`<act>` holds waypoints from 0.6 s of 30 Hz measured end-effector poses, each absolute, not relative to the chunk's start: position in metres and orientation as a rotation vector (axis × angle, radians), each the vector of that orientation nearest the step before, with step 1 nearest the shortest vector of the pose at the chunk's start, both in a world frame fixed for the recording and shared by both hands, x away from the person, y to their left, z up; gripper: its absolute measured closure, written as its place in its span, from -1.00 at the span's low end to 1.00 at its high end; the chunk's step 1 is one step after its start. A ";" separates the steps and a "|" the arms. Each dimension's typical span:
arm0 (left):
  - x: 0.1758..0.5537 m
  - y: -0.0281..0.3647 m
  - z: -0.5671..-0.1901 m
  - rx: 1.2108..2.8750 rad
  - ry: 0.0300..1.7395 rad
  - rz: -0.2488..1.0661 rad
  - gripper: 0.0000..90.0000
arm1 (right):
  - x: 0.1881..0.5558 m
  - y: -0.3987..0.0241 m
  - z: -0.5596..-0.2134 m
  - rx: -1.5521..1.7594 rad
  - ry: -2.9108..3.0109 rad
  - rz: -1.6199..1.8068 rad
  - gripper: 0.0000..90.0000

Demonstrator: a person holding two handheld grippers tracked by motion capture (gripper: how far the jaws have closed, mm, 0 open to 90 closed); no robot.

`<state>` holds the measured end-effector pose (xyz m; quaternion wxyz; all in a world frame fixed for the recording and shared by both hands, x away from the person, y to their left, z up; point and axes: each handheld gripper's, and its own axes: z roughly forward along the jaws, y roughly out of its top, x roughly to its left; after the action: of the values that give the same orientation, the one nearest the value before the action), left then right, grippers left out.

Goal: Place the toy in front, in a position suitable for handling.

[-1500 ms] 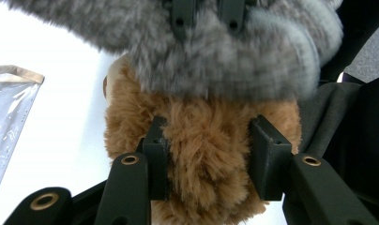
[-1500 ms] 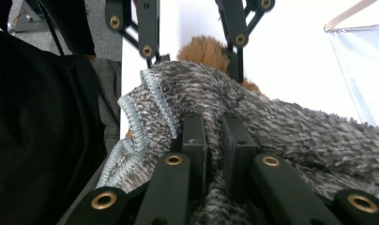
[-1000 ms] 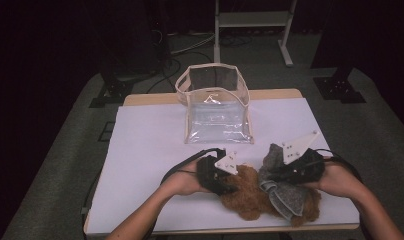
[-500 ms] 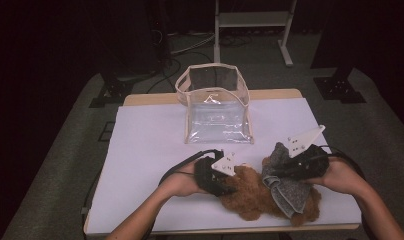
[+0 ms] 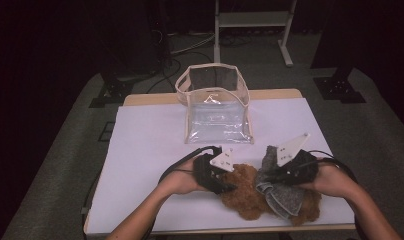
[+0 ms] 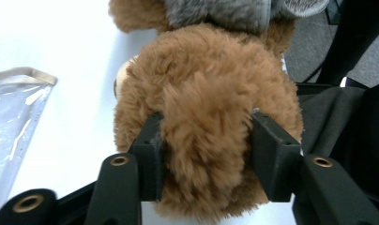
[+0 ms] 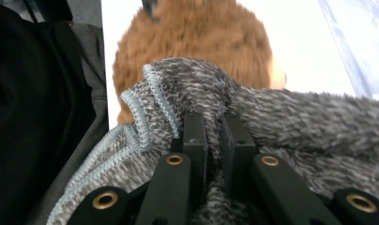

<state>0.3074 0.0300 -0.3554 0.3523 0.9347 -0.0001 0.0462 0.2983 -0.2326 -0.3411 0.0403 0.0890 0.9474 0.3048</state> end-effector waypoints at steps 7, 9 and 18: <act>0.309 0.041 -0.365 2.427 0.023 0.071 -0.11 | 0.296 -0.245 -0.349 0.317 2.878 0.972 0.82; 0.312 0.045 -0.371 2.428 0.027 0.048 -0.14 | 0.297 -0.245 -0.351 0.320 2.876 0.980 0.82; 0.320 0.045 -0.384 2.372 0.048 -0.004 -0.30 | 0.298 -0.252 -0.354 0.334 2.881 0.972 0.83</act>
<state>0.3200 0.0451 -0.3838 0.3751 0.9268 0.0189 -0.0017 0.2979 -0.2524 -0.3537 0.0414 0.1093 0.9410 0.3175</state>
